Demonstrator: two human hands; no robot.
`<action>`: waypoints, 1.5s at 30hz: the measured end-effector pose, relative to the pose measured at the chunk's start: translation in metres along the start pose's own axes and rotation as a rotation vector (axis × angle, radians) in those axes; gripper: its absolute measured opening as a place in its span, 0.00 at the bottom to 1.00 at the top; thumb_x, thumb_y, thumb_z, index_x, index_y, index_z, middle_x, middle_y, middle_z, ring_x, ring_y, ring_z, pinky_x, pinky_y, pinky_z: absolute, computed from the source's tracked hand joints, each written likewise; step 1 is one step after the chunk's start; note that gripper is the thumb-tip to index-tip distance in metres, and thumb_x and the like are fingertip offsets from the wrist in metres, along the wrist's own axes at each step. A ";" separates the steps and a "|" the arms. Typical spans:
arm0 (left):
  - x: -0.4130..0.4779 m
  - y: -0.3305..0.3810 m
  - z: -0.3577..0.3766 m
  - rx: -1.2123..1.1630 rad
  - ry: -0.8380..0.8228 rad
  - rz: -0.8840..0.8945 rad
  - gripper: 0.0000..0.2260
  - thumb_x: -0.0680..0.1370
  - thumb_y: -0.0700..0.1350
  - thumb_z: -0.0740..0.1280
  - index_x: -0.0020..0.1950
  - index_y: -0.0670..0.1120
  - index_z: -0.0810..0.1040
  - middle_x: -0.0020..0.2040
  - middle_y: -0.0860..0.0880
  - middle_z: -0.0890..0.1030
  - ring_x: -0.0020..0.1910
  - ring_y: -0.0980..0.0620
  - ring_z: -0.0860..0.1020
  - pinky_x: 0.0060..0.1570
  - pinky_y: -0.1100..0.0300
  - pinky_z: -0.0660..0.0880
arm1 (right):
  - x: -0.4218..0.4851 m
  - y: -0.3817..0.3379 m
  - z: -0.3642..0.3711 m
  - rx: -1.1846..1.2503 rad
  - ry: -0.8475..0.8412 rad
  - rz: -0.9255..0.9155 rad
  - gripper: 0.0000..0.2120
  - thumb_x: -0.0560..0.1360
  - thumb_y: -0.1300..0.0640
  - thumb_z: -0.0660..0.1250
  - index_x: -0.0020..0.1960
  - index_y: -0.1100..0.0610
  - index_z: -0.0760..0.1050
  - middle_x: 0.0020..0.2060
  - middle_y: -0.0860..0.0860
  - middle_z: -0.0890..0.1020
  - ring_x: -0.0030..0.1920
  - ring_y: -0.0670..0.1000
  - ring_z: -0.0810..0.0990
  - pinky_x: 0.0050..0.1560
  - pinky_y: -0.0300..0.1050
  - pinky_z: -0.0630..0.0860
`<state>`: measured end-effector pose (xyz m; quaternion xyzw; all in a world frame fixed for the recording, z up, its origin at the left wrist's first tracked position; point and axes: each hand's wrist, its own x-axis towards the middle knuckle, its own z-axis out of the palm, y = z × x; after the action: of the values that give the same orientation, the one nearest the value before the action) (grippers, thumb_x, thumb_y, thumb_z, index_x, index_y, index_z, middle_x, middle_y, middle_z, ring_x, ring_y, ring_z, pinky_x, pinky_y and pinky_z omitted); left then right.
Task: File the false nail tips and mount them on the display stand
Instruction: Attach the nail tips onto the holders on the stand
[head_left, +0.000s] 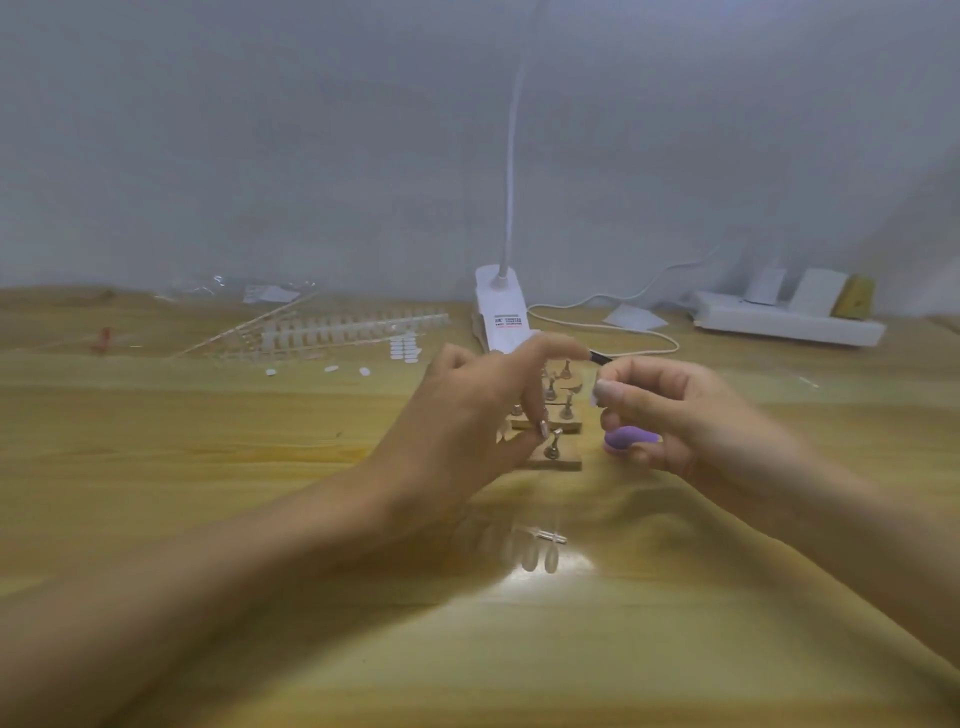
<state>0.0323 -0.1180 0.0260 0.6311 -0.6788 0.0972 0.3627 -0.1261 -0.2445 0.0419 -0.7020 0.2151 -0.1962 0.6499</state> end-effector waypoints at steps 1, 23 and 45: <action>-0.001 0.001 -0.003 -0.128 0.047 -0.009 0.27 0.71 0.34 0.75 0.67 0.49 0.72 0.39 0.55 0.79 0.44 0.59 0.78 0.50 0.67 0.69 | -0.002 0.000 0.004 0.066 0.019 0.004 0.09 0.62 0.46 0.74 0.38 0.50 0.83 0.34 0.47 0.78 0.34 0.45 0.74 0.35 0.35 0.75; -0.004 0.011 -0.015 -0.395 0.159 -0.171 0.25 0.71 0.38 0.76 0.63 0.52 0.72 0.36 0.56 0.81 0.35 0.62 0.75 0.38 0.71 0.66 | -0.020 0.010 0.052 0.460 0.000 -0.028 0.12 0.69 0.53 0.71 0.49 0.58 0.77 0.47 0.50 0.85 0.49 0.44 0.84 0.40 0.36 0.80; -0.003 0.013 -0.017 -0.281 0.143 -0.089 0.23 0.70 0.34 0.75 0.62 0.46 0.73 0.33 0.58 0.77 0.34 0.71 0.73 0.43 0.79 0.65 | -0.018 0.011 0.051 0.354 0.033 -0.077 0.06 0.72 0.55 0.70 0.44 0.58 0.78 0.47 0.53 0.84 0.50 0.48 0.84 0.41 0.38 0.80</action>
<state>0.0266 -0.1031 0.0405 0.5949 -0.6296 0.0298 0.4987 -0.1136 -0.1929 0.0271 -0.5810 0.1606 -0.2672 0.7518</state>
